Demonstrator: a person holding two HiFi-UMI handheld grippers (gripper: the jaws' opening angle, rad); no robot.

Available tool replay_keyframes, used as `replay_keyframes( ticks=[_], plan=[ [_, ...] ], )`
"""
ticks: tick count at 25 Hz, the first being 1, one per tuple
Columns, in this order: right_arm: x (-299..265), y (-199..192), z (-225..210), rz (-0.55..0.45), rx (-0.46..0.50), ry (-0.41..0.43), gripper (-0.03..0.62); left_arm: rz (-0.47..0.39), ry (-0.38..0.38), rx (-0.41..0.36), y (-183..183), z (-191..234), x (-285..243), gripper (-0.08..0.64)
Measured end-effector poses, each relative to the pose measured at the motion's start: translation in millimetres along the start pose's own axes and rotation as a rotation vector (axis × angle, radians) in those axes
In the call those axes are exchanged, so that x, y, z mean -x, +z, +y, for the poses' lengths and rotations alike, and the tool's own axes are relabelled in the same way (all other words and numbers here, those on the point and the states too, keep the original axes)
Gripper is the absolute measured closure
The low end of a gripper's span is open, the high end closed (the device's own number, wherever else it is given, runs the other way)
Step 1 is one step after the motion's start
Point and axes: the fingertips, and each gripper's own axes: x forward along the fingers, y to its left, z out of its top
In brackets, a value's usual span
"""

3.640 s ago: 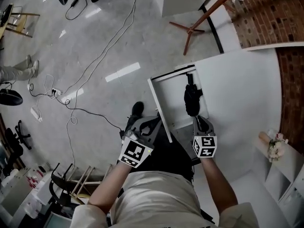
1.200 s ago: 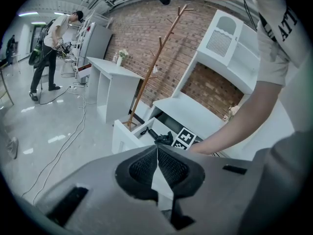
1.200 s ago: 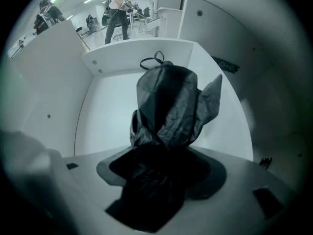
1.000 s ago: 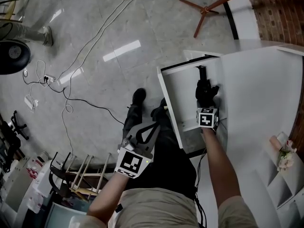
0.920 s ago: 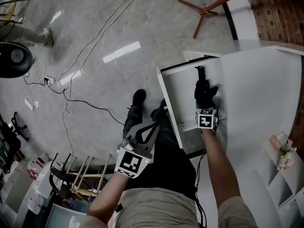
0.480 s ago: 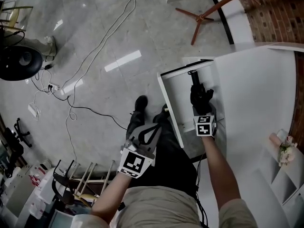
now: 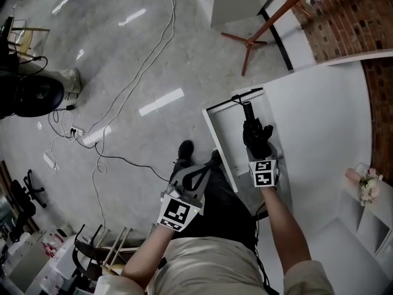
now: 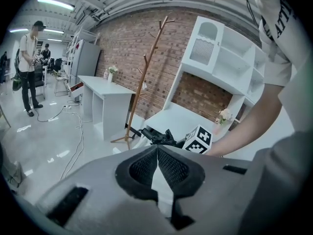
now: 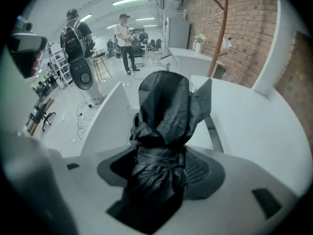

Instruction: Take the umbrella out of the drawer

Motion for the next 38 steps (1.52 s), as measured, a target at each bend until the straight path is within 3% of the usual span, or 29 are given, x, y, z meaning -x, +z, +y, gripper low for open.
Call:
replay_keyframes(
  ticks=[13, 20, 32, 38],
  plan=[
    [76.5, 31.5, -2.2, -0.145, -0.087, -0.061, 0.31, -0.06, -0.055, -0.077, 41.4, -13.0, 42.7, 0.534],
    [129.8, 54.4, -5.6, -0.239, -0.186, -0.125, 0.31, -0.086, -0.079, -0.117, 64.1, -1.7, 68.3, 0.534],
    [211.8, 75.2, 2.5, -0.419, -0.399, -0.238, 0.31, -0.137, -0.176, -0.203, 95.9, -0.4, 79.9, 0.534],
    [253.4, 87.8, 5.4, -0.523, -0.454, -0.29, 0.31, -0.158, -0.243, -0.253, 112.2, -3.9, 73.3, 0.534]
  ],
)
